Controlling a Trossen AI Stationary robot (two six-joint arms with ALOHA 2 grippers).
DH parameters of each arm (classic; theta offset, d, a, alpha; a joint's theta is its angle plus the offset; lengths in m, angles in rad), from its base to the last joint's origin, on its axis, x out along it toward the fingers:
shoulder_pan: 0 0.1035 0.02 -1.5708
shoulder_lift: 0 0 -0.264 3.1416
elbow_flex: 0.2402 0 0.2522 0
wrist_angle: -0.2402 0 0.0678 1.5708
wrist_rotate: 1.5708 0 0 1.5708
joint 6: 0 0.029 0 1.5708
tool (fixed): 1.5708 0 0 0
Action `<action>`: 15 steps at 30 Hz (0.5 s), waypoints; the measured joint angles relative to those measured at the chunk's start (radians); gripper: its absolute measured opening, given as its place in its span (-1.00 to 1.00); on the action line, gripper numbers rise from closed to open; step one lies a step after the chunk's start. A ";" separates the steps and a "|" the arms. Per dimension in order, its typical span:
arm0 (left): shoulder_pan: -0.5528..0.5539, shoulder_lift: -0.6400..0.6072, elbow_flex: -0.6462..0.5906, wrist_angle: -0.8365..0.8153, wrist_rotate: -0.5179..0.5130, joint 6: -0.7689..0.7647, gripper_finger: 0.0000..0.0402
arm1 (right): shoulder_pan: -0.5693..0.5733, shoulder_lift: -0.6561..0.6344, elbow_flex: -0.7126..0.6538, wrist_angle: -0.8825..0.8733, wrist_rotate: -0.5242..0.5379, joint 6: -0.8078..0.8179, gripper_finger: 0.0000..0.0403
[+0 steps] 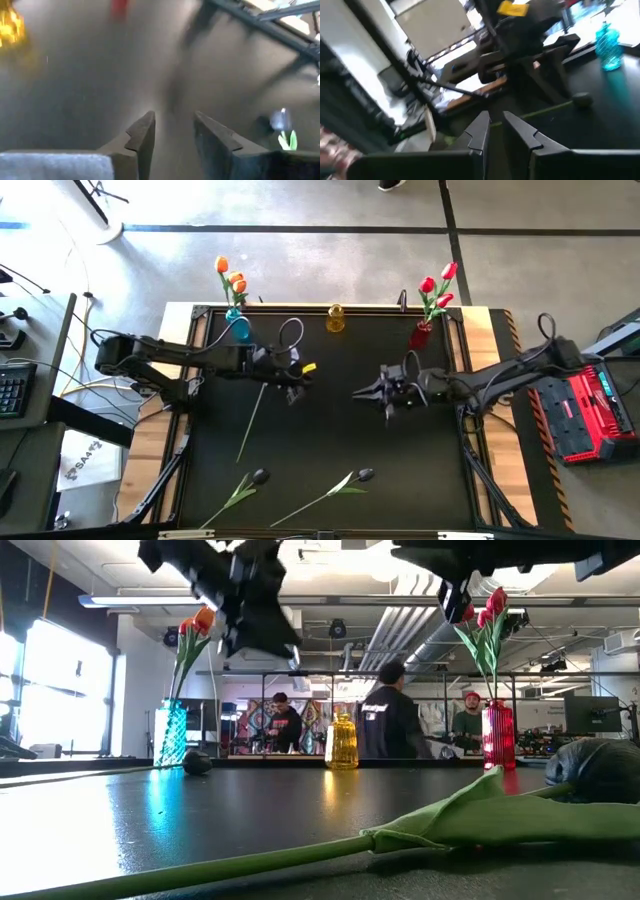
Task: Sort flowers into vase by color
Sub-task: Put the top left black flower into the yellow vase
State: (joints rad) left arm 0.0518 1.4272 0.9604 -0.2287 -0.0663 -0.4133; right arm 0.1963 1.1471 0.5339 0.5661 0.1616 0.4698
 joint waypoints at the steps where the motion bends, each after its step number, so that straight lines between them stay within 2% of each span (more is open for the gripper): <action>1: -0.005 -0.001 -0.017 0.001 -0.001 -0.014 -0.37 | 0.000 0.011 0.000 0.000 -0.014 0.000 -0.80; 4: -0.021 0.000 -0.060 -0.008 0.008 -0.059 -0.33 | 0.000 0.047 0.000 -0.001 -0.004 0.070 -0.80; 9: -0.058 -0.001 -0.111 -0.018 0.003 -0.155 -0.32 | 0.000 0.101 0.002 -0.165 0.129 0.345 -0.81; 12: -0.083 -0.001 -0.141 -0.085 -0.030 -0.249 -0.32 | 0.013 0.122 0.002 -0.262 0.158 0.472 -0.81; 15: -0.103 -0.001 -0.160 -0.220 -0.069 -0.361 -0.32 | 0.045 0.130 0.002 -0.327 0.214 0.553 -0.81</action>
State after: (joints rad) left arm -0.0515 1.4265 0.8007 -0.4486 -0.1352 -0.7746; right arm 0.2408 1.2766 0.5354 0.2391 0.3754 1.0227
